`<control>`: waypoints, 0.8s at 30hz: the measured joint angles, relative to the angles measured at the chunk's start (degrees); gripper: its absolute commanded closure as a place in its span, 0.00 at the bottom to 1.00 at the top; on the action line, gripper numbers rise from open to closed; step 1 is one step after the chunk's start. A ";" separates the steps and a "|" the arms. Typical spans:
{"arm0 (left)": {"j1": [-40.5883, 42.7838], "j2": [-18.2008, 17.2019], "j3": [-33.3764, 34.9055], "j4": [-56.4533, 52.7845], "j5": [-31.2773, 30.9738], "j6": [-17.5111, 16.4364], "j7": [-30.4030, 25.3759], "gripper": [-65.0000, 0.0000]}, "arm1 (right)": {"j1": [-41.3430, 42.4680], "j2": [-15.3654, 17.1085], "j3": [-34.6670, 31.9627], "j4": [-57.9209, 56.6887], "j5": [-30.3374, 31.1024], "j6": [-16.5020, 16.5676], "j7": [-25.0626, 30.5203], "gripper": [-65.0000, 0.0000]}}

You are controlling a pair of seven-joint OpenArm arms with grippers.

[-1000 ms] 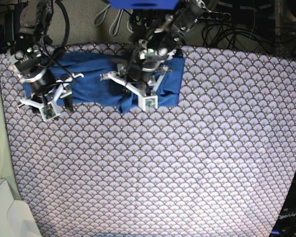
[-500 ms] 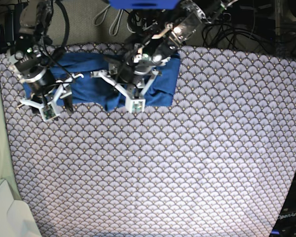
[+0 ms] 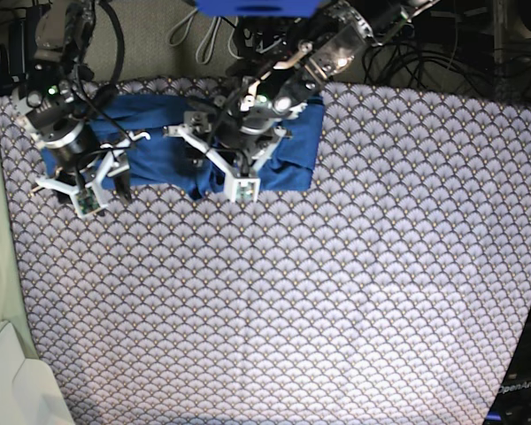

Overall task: Fold the T-shirt properly
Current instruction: 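Lower the folded end onto the shirt and open the left gripper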

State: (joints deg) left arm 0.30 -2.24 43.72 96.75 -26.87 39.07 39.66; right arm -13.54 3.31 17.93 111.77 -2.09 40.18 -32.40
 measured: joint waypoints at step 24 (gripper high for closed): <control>-5.75 -6.56 2.62 8.66 -0.42 0.13 -0.22 0.51 | 1.90 0.42 5.05 0.00 0.04 0.00 -0.17 0.56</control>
State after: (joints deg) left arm -5.45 -8.80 46.35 105.41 -27.29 39.20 39.44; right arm -11.64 3.73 22.98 111.77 -2.04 40.18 -32.58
